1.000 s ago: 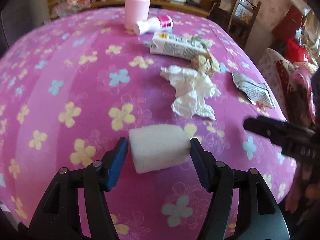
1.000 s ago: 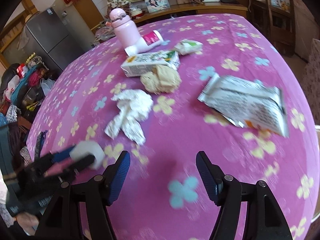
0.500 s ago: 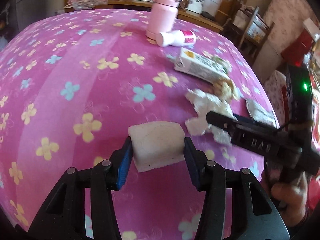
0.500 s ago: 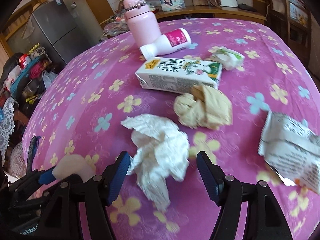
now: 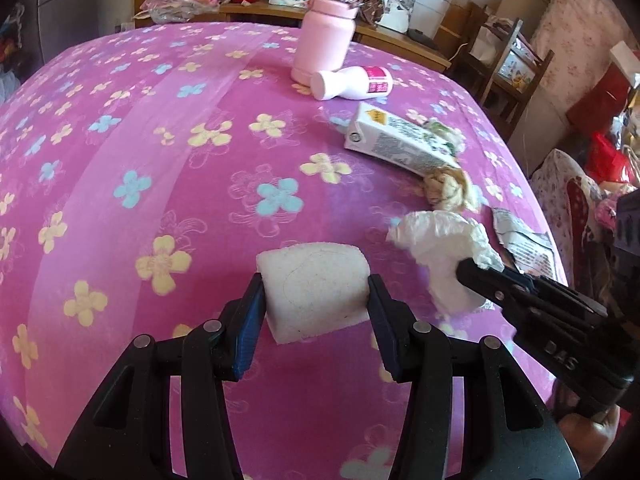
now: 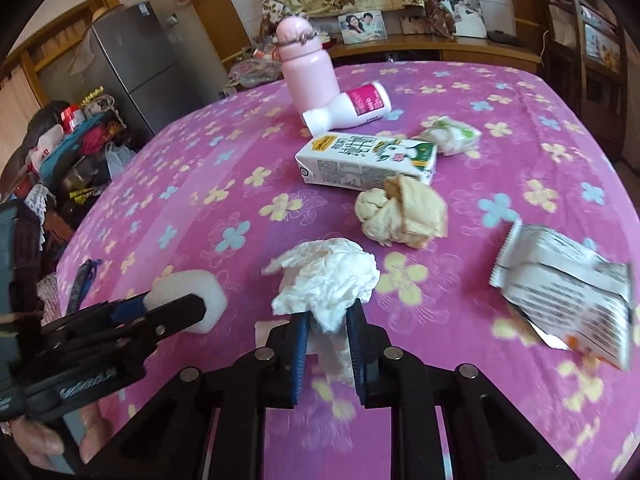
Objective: Collect trash
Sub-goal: 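Grasp the white sponge with the left tool while the right tool grasps the tissue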
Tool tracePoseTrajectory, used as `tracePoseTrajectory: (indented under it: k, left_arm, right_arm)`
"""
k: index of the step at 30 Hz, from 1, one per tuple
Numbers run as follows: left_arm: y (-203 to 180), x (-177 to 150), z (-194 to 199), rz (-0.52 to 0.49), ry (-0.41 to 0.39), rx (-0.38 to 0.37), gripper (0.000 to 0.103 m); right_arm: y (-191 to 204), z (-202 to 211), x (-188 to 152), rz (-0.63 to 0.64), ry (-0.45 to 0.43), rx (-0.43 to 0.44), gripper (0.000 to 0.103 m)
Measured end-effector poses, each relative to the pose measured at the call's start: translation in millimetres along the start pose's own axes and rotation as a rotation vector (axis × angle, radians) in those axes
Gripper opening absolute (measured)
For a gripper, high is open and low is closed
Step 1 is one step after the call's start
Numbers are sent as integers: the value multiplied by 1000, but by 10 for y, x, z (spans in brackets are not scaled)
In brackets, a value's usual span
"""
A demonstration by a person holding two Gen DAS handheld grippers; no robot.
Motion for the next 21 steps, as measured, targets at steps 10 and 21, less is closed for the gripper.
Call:
tracePoseTrajectory:
  k: [10, 21]
  left_arm:
    - [-297, -92, 117, -40, -7, -19, 48]
    - [-143, -74, 192, -48, -33, 29, 48]
  right_arm:
    - [-174, 469, -150, -6, -17, -40, 17]
    - [-132, -105, -53, -12, 21, -62, 54]
Point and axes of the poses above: each gripper's, at about its wrist camera, not at the fingertips, and z roughly against the way its jaws point, y to its left, x to its top, the point moved 9 cm from there along -z, roughly the way its jaws point, and after that the axes turned 7 degrees about -y, right-handed, at the moved point
